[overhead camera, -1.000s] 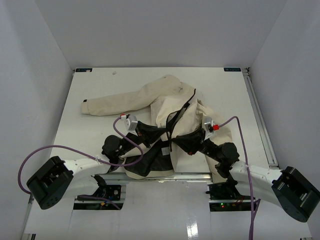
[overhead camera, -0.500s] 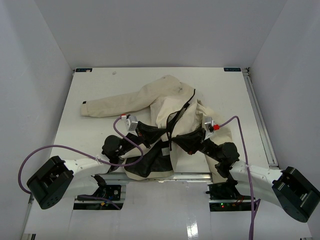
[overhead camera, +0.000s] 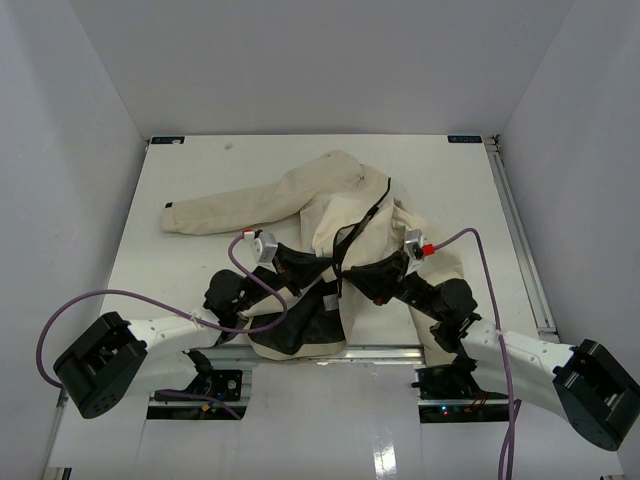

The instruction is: Zip up the jacket

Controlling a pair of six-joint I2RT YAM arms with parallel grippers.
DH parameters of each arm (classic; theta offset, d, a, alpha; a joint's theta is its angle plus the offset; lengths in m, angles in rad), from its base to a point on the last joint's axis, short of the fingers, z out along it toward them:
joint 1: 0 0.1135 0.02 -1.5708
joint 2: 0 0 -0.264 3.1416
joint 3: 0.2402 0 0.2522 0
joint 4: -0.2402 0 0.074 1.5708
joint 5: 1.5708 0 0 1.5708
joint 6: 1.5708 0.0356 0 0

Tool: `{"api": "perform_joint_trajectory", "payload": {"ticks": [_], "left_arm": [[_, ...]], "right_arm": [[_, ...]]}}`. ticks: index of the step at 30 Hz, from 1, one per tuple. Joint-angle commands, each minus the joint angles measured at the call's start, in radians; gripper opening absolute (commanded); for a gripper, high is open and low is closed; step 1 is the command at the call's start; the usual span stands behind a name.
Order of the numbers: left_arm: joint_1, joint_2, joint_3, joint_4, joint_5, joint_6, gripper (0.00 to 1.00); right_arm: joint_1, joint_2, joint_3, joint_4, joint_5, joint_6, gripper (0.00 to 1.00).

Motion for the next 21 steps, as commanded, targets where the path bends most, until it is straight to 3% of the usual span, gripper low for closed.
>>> {"api": "perform_joint_trajectory", "payload": {"ticks": [1, 17, 21], "left_arm": [[-0.002, -0.023, 0.000, 0.006, 0.033, 0.008, 0.00], [-0.002, -0.036, 0.013, -0.035, 0.011, 0.016, 0.00], [-0.003, -0.028, 0.020, -0.038, 0.034, 0.011, 0.15]], "right_arm": [[0.003, -0.013, 0.095, -0.121, 0.043, -0.035, 0.08], [0.009, -0.052, 0.061, -0.192, 0.093, -0.037, 0.08], [0.012, -0.040, 0.064, -0.189, 0.092, -0.036, 0.08]]}}
